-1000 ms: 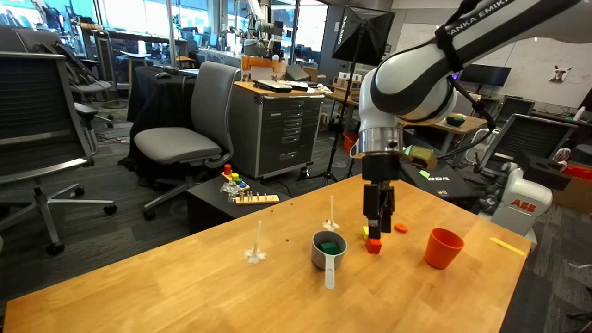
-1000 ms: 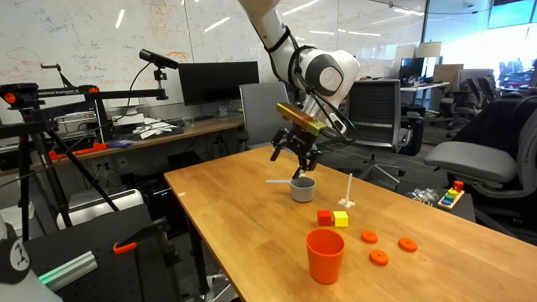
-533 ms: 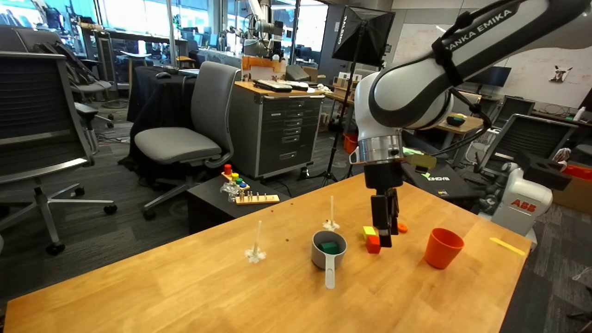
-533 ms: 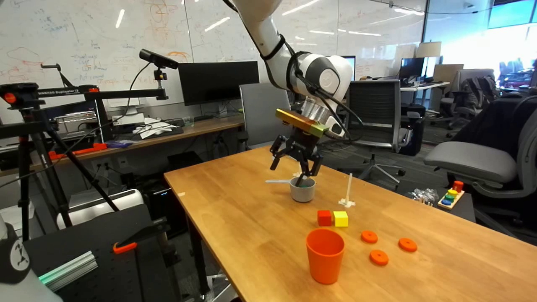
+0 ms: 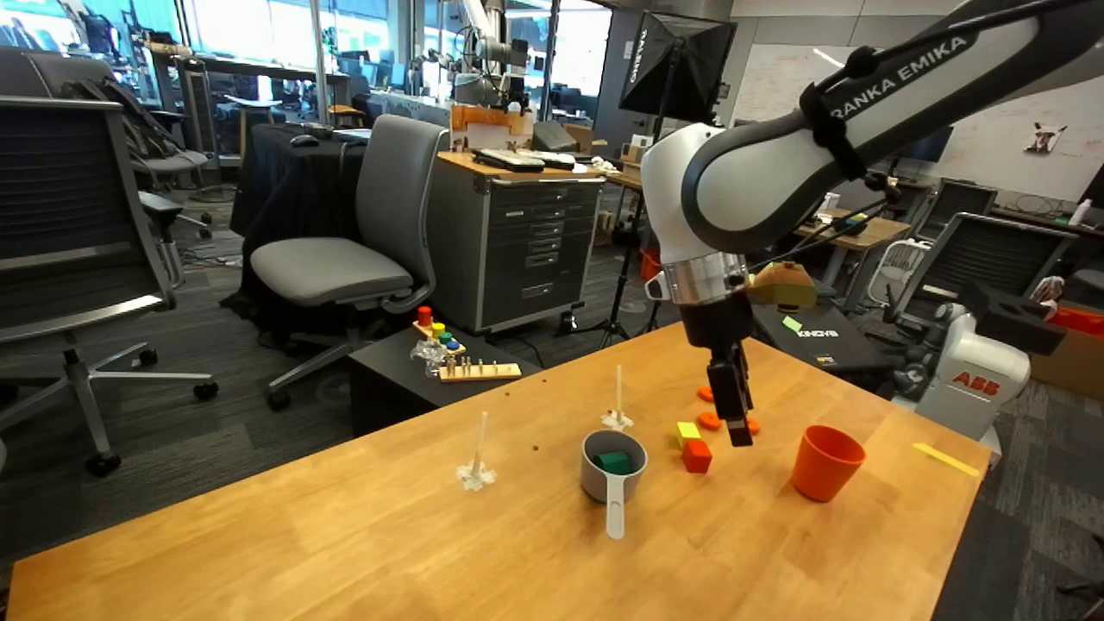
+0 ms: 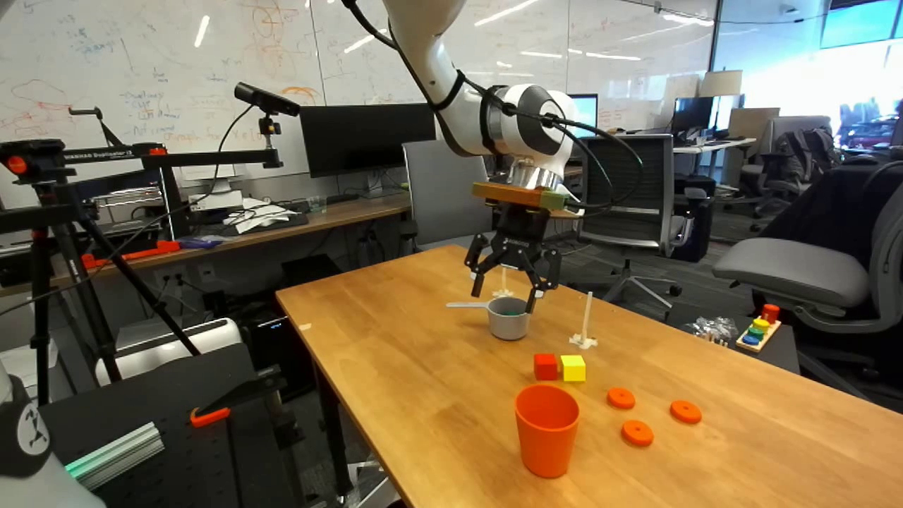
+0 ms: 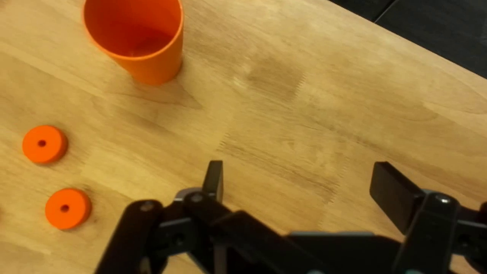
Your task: Pick up the yellow, green and orange objects and put them in the silver cup then pick up the other three orange objects and put them in the orange cup
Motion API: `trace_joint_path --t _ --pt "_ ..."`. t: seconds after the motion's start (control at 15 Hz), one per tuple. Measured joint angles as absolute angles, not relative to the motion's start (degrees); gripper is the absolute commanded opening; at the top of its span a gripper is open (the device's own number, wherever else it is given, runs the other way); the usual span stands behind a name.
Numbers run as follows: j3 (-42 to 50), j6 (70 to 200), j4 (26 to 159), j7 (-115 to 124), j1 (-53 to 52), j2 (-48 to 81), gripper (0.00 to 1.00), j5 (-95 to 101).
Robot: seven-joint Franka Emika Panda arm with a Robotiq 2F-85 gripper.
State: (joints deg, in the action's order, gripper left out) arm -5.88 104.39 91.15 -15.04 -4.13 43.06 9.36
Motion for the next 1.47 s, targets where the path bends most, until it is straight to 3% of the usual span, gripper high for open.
trace_joint_path --t 1.47 --pt "-6.7 112.9 90.4 -22.0 -2.6 53.2 1.00 7.2"
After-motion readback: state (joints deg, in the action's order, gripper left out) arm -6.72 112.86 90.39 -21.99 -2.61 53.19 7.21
